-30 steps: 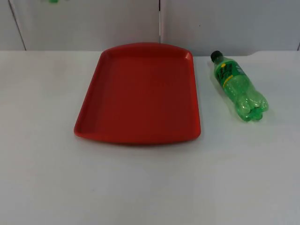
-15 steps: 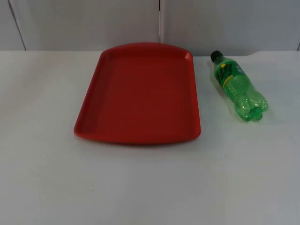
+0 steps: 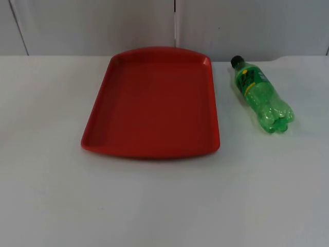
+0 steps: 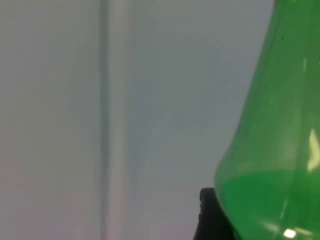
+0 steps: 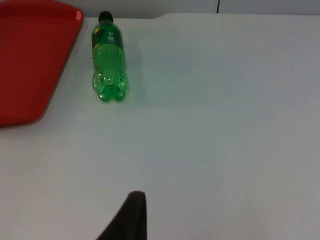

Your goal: Place the bottle upright on the tray.

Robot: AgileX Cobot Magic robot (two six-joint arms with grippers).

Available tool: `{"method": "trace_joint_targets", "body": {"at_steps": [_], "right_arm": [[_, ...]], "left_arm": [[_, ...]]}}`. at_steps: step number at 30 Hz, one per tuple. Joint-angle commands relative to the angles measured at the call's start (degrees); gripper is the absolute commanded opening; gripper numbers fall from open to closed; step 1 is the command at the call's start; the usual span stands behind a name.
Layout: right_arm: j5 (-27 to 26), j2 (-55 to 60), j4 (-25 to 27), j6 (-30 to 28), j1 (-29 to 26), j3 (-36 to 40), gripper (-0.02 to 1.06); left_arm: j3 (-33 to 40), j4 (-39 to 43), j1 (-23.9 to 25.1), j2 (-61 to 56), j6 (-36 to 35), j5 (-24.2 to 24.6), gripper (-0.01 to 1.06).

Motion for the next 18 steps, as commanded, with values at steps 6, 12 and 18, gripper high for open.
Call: {"method": "trace_joint_targets", "body": {"at_steps": [6,12,18], "right_arm": [[-0.28,-0.14,0.08,0.15,-0.32,0.11,1.05],[-0.28,-0.14,0.08,0.15,-0.32,0.11,1.05],[-0.28,-0.14,0.08,0.15,-0.32,0.11,1.05]], "left_arm": [[-0.13,11.73,2.19,2.11,-10.03,-5.44,0.0],[-0.24,6.0,2.19,5.47,-5.64,-9.35,0.0],[-0.24,-1.48,2.19,8.63,6.5,-9.88,0.0]]}}
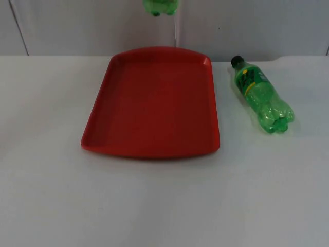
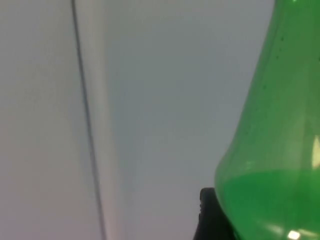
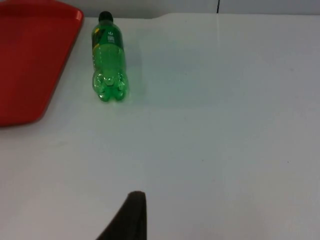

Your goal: Place the bottle upright on the tray.

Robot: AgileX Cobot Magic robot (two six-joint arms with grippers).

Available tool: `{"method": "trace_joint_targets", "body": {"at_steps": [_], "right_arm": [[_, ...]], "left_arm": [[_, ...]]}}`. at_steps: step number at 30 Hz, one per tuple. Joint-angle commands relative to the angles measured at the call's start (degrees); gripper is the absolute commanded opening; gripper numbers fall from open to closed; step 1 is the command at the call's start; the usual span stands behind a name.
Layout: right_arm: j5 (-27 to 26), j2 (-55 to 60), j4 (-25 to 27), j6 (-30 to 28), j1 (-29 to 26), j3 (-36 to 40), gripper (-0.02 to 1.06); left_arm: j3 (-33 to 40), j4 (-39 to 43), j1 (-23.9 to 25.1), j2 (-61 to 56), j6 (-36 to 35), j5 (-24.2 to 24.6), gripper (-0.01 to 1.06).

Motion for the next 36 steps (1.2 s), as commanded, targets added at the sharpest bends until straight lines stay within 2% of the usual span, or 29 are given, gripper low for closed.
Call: {"method": "trace_joint_targets", "body": {"at_steps": [1,3,6,9,11,17,21,23,27,36], "right_arm": [[-0.28,-0.14,0.08,0.15,-0.32,0.11,1.05],[-0.28,-0.14,0.08,0.15,-0.32,0.11,1.05],[-0.28,-0.14,0.08,0.15,-0.32,0.11,1.05],[-0.28,-0.14,0.08,0.15,-0.32,0.11,1.05],[-0.28,-0.14,0.08,0.15,-0.32,0.11,1.05],[-0.28,-0.14,0.08,0.15,-0.32,0.11,1.05],[-0.28,-0.14,0.08,0.15,-0.32,0.11,1.05],[-0.28,-0.14,0.08,0.15,-0.32,0.11,1.05],[-0.28,-0.14,0.08,0.15,-0.32,0.11,1.05],[-0.28,-0.14,0.08,0.15,-0.32,0.11,1.05]], "left_arm": [[-0.24,-2.62,-0.05,1.34,7.41,-2.51,0.0],[-0.24,-4.32,-0.05,3.39,11.81,-3.83,0.0],[-0.24,-8.41,0.19,5.57,14.09,-5.22,0.0],[-0.24,-11.54,0.91,7.94,14.1,-7.97,0.0],[-0.24,-13.57,1.92,11.28,14.72,-12.58,0.0],[-0.24,-15.24,2.62,16.62,18.52,-17.74,0.0],[-0.24,-15.24,2.85,18.89,22.54,-18.4,0.0],[-0.24,-15.24,2.85,20.09,22.79,-18.73,0.0],[-0.24,-16.01,3.94,23.02,23.92,-22.79,0.0],[-0.24,-16.55,6.48,24.6,25.47,-24.49,0.0]]}}
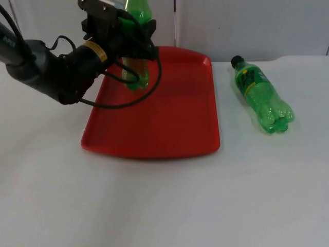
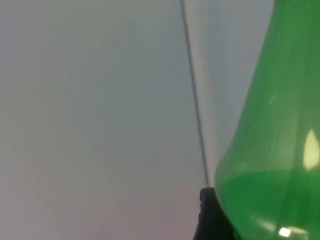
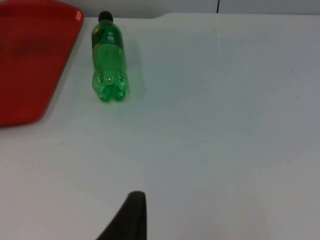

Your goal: Place the bottle upright on the tray.

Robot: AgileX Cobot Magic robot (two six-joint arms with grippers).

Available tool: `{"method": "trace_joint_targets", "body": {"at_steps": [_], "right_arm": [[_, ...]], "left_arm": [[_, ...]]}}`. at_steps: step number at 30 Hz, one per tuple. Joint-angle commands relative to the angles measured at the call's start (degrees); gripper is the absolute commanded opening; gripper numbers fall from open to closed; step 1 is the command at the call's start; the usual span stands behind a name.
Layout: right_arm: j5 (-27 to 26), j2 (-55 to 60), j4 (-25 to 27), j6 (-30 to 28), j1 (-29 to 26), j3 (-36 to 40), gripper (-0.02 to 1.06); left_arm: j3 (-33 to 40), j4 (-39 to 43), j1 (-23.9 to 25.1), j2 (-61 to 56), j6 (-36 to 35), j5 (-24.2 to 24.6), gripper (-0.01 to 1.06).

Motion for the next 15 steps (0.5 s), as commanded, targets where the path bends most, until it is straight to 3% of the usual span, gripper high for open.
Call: {"method": "trace_joint_targets", "body": {"at_steps": [1,15], "right_arm": [[-0.28,-0.14,0.08,0.15,-0.32,0.11,1.05],[-0.28,-0.14,0.08,0.15,-0.32,0.11,1.05]], "left_arm": [[-0.24,-0.72,0.7,0.13,0.22,-1.7,0.0],[-0.14,-0.07,0.7,2.08,0.12,-0.94,0.0]]}}
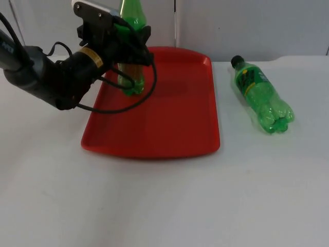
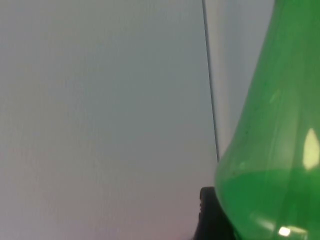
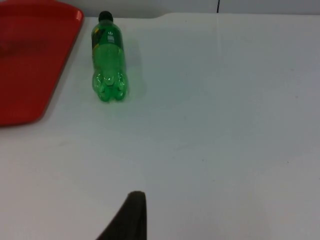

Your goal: Place the bottle upright on the tray.

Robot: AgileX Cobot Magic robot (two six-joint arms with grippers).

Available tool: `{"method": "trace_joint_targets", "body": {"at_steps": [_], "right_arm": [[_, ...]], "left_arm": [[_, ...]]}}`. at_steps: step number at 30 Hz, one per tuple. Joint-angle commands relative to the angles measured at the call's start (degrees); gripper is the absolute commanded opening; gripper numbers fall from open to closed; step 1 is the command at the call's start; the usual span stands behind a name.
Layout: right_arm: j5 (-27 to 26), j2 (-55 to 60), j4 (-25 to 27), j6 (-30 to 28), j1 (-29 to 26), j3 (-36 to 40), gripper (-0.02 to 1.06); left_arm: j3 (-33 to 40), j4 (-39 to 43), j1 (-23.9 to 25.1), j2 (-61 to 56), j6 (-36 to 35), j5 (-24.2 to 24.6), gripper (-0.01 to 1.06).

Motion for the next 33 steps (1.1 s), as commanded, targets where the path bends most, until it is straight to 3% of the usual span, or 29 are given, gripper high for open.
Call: {"method": "trace_joint_targets", "body": {"at_steps": [1,13,17,22,23,26,30,33], "right_arm": [[-0.28,-0.14,0.08,0.15,-0.32,0.11,1.05],[-0.28,-0.14,0.08,0.15,-0.32,0.11,1.05],[-0.28,-0.14,0.08,0.15,-0.32,0.11,1.05],[-0.28,-0.14,0.08,0.15,-0.32,0.11,1.05],[-0.28,-0.14,0.08,0.15,-0.32,0.11,1.05],[-0.28,-0.14,0.08,0.15,-0.32,0.11,1.05],[-0.28,-0.14,0.08,0.15,-0.32,0.11,1.05],[-0.28,-0.14,0.08,0.15,-0.32,0.11,1.05]], "left_arm": [[-0.14,0.18,-0.05,0.32,-0.11,0.87,0.0],[-0.14,5.34,-0.05,0.32,-0.11,0.86,0.0],[-0.14,5.55,-0.05,0.32,-0.11,0.86,0.09],[-0.14,5.55,-0.05,0.32,-2.58,0.86,0.57],[-0.14,5.55,-0.05,0.32,-2.58,0.86,0.57],[-0.14,5.55,-0.05,0.32,-2.96,0.86,0.81],[-0.14,5.55,-0.05,0.32,-3.49,0.86,0.92],[-0.14,5.55,-0.05,0.32,-3.95,0.86,0.92]]}}
